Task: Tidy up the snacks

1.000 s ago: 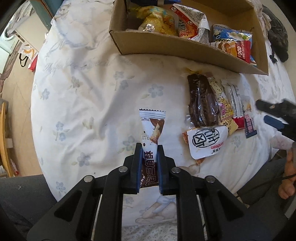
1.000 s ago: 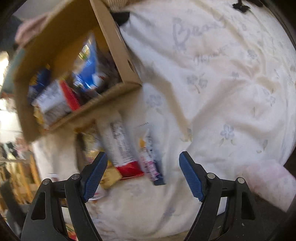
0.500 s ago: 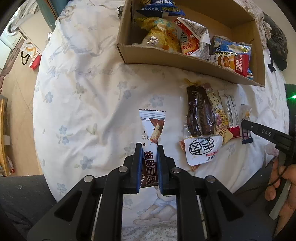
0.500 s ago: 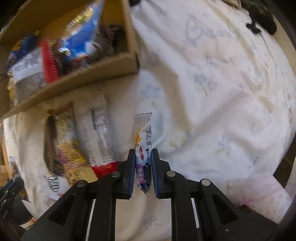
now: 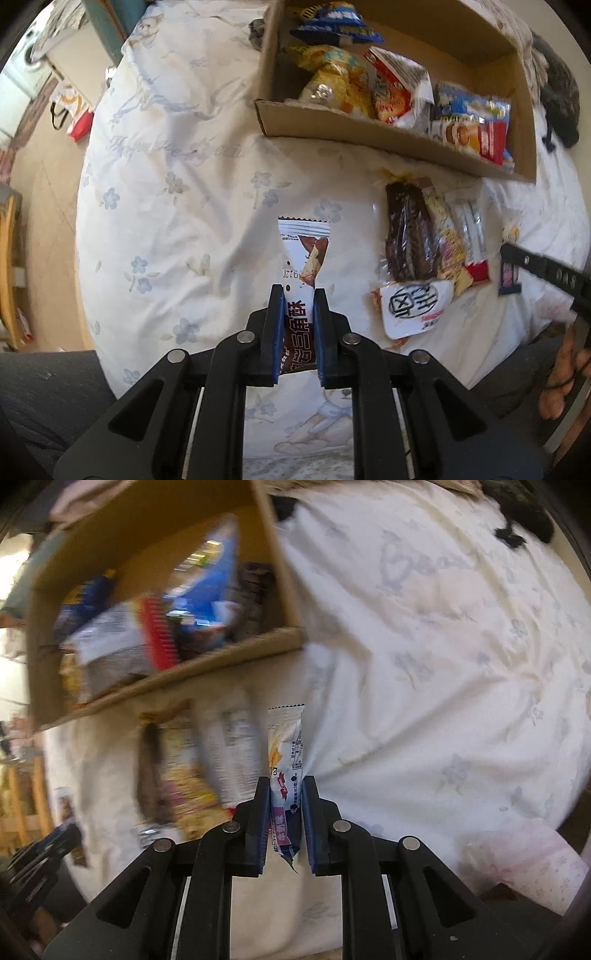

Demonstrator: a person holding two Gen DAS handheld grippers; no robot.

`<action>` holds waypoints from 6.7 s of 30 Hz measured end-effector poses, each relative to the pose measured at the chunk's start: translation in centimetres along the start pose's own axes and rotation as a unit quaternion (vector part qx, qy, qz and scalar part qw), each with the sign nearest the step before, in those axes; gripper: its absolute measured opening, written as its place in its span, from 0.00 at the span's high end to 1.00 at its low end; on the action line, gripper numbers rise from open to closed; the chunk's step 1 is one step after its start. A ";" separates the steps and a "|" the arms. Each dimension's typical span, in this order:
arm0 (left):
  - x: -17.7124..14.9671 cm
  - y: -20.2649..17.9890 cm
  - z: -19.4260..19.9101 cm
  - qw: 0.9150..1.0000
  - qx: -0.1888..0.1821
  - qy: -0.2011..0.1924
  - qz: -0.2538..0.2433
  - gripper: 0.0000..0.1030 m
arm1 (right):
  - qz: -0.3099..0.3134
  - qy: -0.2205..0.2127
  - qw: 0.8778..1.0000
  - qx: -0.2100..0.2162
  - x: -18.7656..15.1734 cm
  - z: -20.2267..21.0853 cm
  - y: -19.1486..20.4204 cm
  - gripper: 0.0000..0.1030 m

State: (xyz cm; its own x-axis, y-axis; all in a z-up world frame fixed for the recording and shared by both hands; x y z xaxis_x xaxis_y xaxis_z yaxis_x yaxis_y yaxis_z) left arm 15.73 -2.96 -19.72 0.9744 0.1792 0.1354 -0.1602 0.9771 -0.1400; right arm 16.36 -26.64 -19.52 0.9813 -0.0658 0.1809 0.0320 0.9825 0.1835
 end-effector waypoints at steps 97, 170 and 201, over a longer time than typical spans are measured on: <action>16.8 -5.8 5.3 0.976 0.010 -0.209 -0.061 0.81 | 0.004 -0.157 0.975 0.155 13.9 2.4 5.5 0.80; 1.7 -8.9 -7.4 0.996 -0.077 0.053 0.007 0.16 | -0.102 -0.120 0.981 0.113 1.6 5.5 -2.5 0.24; 1.3 -1.5 3.2 0.998 -0.033 -0.010 -0.046 0.51 | -0.095 -0.017 0.989 0.113 2.1 -0.2 -0.4 0.24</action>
State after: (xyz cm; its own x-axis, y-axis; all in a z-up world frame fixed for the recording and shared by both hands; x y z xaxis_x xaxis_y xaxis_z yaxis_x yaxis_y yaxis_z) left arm 16.69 -3.79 -16.15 0.9811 0.0925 0.1697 -0.0595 0.9799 -0.1902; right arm 18.39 -27.19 -19.40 0.9545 -0.2550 0.1547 0.1677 0.8878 0.4286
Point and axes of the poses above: each gripper's, at about its wrist camera, not at the fingertips, and z roughly against the way its jaws point, y to its left, x to its top, the point moved 7 cm from there along -z, roughly the way its jaws point, and after that the axes turned 7 degrees about z, right-handed, at the moved point
